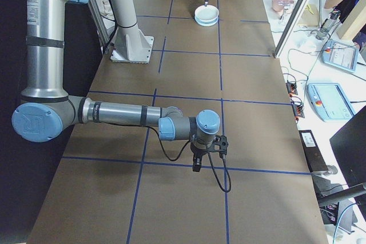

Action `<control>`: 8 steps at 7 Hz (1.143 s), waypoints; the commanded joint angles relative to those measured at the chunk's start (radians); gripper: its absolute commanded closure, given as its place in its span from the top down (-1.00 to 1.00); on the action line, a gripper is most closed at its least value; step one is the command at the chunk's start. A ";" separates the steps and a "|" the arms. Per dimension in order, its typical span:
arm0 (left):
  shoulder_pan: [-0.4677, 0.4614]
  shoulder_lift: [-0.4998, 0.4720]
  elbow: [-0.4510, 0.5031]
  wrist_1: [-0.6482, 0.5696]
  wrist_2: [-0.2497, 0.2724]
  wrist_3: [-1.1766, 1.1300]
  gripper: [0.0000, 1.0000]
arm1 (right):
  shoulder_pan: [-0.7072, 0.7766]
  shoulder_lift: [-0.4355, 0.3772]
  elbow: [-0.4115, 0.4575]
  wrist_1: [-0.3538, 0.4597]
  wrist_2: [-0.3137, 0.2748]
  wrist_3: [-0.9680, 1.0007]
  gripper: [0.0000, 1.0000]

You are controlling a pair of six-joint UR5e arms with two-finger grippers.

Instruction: Stack plate in center

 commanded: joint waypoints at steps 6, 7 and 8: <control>0.000 -0.009 0.017 0.001 0.002 -0.003 -1.00 | 0.000 0.000 0.000 0.000 0.000 0.000 1.00; 0.000 -0.012 0.024 0.001 0.002 -0.003 -1.00 | 0.000 0.000 0.000 0.000 0.000 0.000 1.00; -0.002 -0.015 0.030 0.001 0.002 -0.003 -1.00 | 0.000 0.000 0.000 0.000 0.000 0.000 1.00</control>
